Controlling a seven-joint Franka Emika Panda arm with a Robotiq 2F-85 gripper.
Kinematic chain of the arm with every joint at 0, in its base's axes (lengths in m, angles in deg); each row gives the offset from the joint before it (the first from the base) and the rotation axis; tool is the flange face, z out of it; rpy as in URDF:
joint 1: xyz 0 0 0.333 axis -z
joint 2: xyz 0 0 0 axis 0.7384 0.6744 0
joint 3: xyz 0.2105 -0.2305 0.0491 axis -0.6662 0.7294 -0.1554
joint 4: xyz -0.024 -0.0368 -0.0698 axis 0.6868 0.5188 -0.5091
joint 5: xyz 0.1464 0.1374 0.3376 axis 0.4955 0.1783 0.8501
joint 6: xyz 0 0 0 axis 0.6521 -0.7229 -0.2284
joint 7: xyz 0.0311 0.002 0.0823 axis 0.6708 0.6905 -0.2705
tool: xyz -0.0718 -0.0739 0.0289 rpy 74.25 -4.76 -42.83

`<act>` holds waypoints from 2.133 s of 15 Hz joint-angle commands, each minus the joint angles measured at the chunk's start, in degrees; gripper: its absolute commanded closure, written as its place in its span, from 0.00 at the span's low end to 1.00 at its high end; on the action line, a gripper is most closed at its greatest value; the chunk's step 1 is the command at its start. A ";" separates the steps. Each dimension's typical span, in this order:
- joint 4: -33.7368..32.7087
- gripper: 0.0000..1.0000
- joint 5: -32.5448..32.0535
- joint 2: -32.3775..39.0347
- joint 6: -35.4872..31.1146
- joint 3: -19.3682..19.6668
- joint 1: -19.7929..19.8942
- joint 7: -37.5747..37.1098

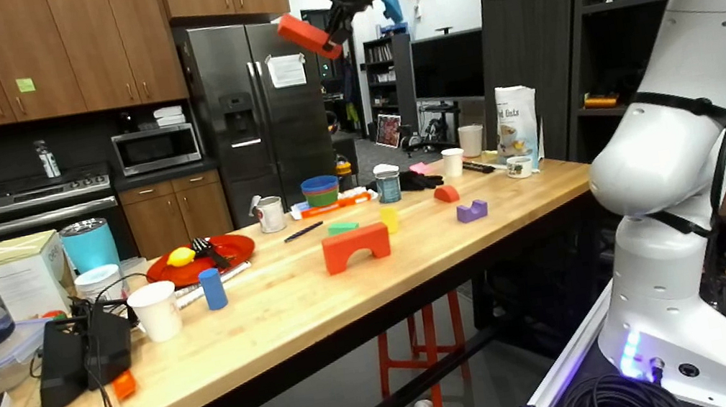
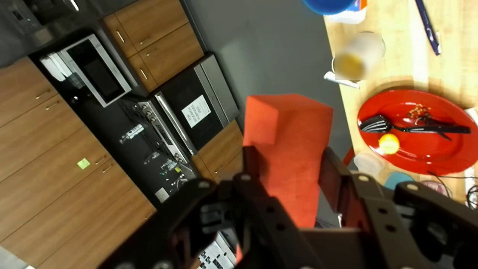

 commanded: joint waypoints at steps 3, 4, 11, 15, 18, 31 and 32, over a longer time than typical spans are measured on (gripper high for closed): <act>-21.42 0.82 -5.04 12.10 19.19 8.72 -11.44 -7.02; -24.74 0.82 -6.75 13.94 23.98 9.27 -11.88 -8.73; -45.92 0.82 -16.26 26.54 52.21 11.06 -12.72 -12.14; -57.21 0.82 -13.97 33.10 57.82 10.78 -11.92 -11.66; -65.29 0.82 -11.18 37.41 56.92 10.42 -11.32 -14.03; -67.33 0.82 -6.78 41.21 56.40 8.87 -10.16 -16.17; -66.70 0.82 -4.87 41.78 56.52 8.28 -9.93 -15.88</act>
